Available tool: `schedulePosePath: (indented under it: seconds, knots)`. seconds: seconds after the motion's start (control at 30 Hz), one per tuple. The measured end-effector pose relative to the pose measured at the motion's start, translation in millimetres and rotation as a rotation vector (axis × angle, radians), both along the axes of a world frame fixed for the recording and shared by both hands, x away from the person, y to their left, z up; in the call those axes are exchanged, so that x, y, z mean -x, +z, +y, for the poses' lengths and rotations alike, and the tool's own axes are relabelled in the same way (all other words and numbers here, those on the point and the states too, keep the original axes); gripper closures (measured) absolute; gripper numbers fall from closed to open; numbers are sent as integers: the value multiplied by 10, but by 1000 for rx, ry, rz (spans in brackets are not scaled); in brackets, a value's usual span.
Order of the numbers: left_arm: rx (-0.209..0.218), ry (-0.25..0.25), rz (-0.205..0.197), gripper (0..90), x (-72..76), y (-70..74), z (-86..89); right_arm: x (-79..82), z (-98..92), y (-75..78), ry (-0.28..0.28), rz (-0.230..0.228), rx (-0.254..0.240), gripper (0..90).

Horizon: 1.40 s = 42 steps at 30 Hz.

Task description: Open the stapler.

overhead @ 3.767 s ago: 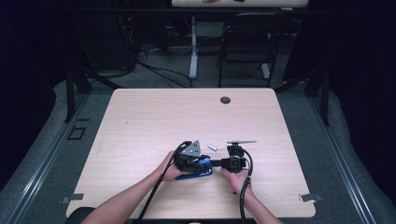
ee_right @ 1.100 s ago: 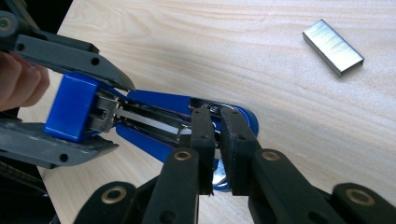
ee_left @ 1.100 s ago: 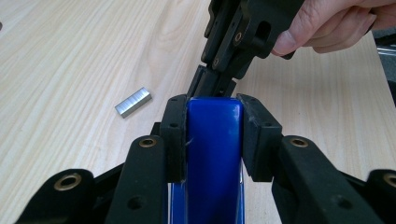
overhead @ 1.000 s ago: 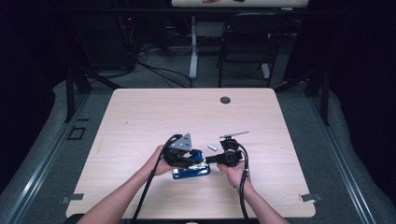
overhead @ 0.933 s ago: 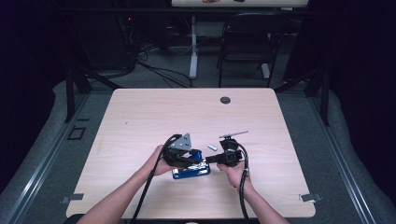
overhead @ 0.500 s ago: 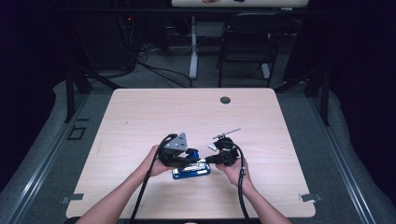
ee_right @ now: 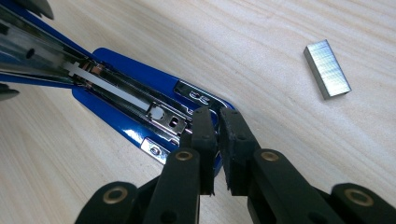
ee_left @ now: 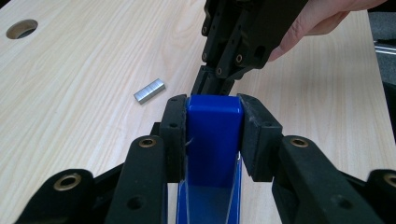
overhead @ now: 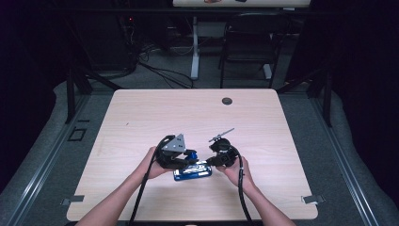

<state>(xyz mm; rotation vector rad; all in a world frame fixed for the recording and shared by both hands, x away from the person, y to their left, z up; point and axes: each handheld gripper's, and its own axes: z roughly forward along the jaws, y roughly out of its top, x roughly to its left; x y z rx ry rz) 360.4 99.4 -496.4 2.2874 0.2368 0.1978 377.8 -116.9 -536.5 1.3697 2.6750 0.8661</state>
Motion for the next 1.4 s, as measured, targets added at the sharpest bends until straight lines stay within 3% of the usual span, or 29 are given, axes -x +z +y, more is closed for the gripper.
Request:
schedulePosePath:
  seconds: [0.17,0.23,0.43,0.57,0.6,0.67,1.07,1.4]
  knots:
    - [3,3,4,660,-5,-2,1,-8,1,-16,12,-6,-22,842]
    - [8,3,7,660,-7,-5,3,-12,-6,-6,39,-12,3,826]
    - [-1,-2,-2,659,-3,0,-5,-1,19,-21,35,-20,-15,824]
    - [-17,3,-9,659,13,15,-12,14,30,12,66,-36,45,854]
    - [-18,6,-9,659,17,18,-14,24,46,6,46,-39,33,854]
    - [-27,13,-8,659,23,33,-9,18,40,12,62,-43,49,855]
    - [-69,44,0,657,79,131,108,25,37,4,46,-40,29,856]
    - [-74,59,28,653,101,172,293,33,37,9,40,-33,34,857]
